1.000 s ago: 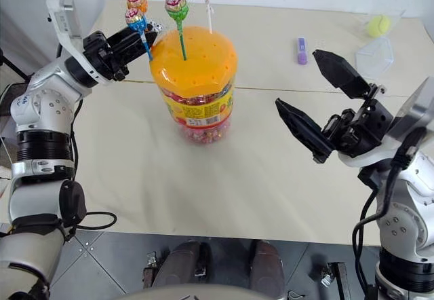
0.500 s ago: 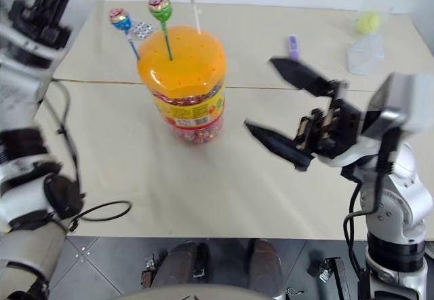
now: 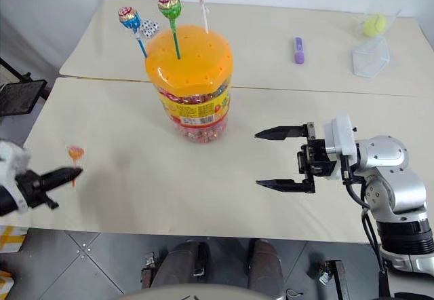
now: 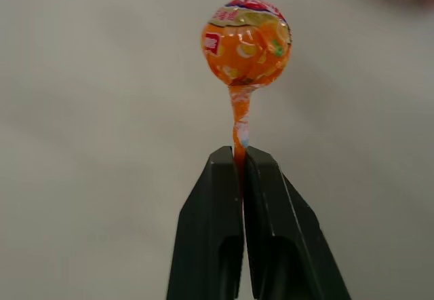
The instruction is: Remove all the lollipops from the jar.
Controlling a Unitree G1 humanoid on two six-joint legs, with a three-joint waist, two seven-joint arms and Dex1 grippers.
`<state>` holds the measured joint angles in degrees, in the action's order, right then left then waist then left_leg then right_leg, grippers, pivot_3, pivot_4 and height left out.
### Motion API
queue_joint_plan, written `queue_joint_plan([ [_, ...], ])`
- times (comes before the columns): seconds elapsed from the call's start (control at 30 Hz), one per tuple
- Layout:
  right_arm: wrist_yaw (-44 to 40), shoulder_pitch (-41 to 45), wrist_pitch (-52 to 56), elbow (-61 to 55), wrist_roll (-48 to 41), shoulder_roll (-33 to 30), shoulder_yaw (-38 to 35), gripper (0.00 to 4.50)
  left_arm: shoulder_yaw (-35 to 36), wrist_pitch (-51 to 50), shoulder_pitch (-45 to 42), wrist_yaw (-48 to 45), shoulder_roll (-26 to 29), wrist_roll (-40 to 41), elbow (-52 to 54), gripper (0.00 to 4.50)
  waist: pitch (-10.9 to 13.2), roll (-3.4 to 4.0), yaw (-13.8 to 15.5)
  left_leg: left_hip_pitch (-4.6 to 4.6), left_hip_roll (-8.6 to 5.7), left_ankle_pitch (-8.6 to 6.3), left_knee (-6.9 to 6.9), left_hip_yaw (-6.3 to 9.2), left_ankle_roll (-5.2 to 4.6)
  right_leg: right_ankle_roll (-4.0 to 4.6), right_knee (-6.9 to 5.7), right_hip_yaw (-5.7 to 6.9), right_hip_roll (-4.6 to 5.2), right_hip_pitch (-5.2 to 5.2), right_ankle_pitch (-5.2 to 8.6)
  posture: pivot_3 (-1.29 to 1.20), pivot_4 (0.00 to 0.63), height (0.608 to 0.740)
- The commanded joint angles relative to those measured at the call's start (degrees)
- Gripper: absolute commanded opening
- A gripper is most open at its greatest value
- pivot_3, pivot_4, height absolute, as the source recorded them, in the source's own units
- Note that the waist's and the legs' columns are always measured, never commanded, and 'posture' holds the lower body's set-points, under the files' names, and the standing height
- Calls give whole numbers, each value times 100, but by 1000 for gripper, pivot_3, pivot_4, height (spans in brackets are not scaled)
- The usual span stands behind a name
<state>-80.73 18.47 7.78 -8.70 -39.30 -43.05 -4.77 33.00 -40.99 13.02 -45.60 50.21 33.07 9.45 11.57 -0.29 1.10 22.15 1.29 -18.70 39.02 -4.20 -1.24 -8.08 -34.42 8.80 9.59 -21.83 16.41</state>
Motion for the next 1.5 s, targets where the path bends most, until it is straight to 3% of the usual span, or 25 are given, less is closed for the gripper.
queue_joint_plan([
  [0.03, -81, 57, -190, -37, 14, 62, -143, 4500, -42, 113, 85, -16, 20, -113, 305, 1475, 0, 0, 24, 1, 2, 0, 0, -1, 1, 2, -1, 0, -1, -2, 1, 0, 150, 740],
  [0.17, 329, 118, -354, -320, -230, 423, -443, 4500, 35, 544, -360, -526, 316, -97, -136, 2646, 0, 0, 23, 4, 5, -1, 0, -7, 4, 4, -12, 0, -4, -14, 0, 0, 150, 740],
  [0.23, 709, 107, -87, -568, -521, 506, -664, 4500, 188, 902, -711, -1270, 502, 233, -211, 3249, 0, 0, 22, 7, 7, -1, 0, -17, 6, 7, -23, -2, -6, -25, -1, 0, 150, 740],
  [0.33, 1385, 82, 450, -939, -1110, 526, -1023, 4500, 282, 1042, -1430, -2209, 710, 916, -236, 3249, -1, -1, 36, 29, 6, -1, 2, -41, 6, 7, -44, -22, -6, -66, -1, 0, 150, 740],
  [0.4, 1730, 95, 682, -1102, -1381, 531, -1195, 4500, 96, 1010, -2059, -2264, 736, 1092, -381, 3249, -1, -1, 24, 27, 6, -1, 2, -44, 6, 7, -45, -23, -6, -66, -1, 0, 150, 740],
  [0.53, 2504, 214, 906, -1426, -1814, 680, -1499, 4500, -577, 760, -3981, -1835, 172, 1624, -545, 3249, -1, -1, 43, 18, -19, 0, 5, -70, 6, 7, -61, -39, -13, -65, -1, 0, 150, 740],
  [0.7, 2788, 202, 955, -1681, -1824, 776, -1492, 4500, -1373, 1072, -5447, -1407, -705, 1177, -1204, 3249, -3, -6, 13, 13, -26, 2, 10, -113, 4, 3, -67, -55, -14, -69, -3, 0, 150, 740],
  [0.9, 3044, 174, 945, -1945, -1887, 896, -1477, 4500, -1867, 1158, -6059, -1229, -1123, 763, -1830, 3249, -3, -7, -43, 16, -24, 2, 5, -124, 2, 3, -65, -62, -18, -79, -3, 0, 150, 740],
  [1.07, 3182, 134, 930, -2091, -1899, 986, -1449, 4500, -1922, 1090, -6200, -1250, -1339, 780, -1945, 2130, -2, -8, -31, 17, -24, 2, 9, -124, 1, 2, -64, -67, -18, -78, -3, 0, 150, 740],
  [1.3, 3105, 140, 945, -2083, -1913, 1022, -1354, 4500, -1406, 794, -6351, -982, -1490, 1247, -2118, 13, -2, -8, -27, 17, -24, 3, 10, -123, 0, 2, -65, -69, -18, -78, -3, 0, 150, 740],
  [1.4, 2851, 307, 990, -1947, -1953, 1039, -1162, 4500, -616, 256, -6439, -422, -1494, 2048, -2151, 13, -2, -9, -53, 16, -23, 3, 10, -118, 0, 2, -66, -69, -18, -78, -3, 0, 150, 740],
  [1.5, 2557, 463, 1069, -1824, -2001, 1006, -981, 4500, -170, 24, -6186, 4, -1256, 2236, -2021, 13, -1, -9, -130, 12, -19, 3, 9, -100, 0, 2, -67, -77, -18, -79, -4, 0, 150, 740],
])
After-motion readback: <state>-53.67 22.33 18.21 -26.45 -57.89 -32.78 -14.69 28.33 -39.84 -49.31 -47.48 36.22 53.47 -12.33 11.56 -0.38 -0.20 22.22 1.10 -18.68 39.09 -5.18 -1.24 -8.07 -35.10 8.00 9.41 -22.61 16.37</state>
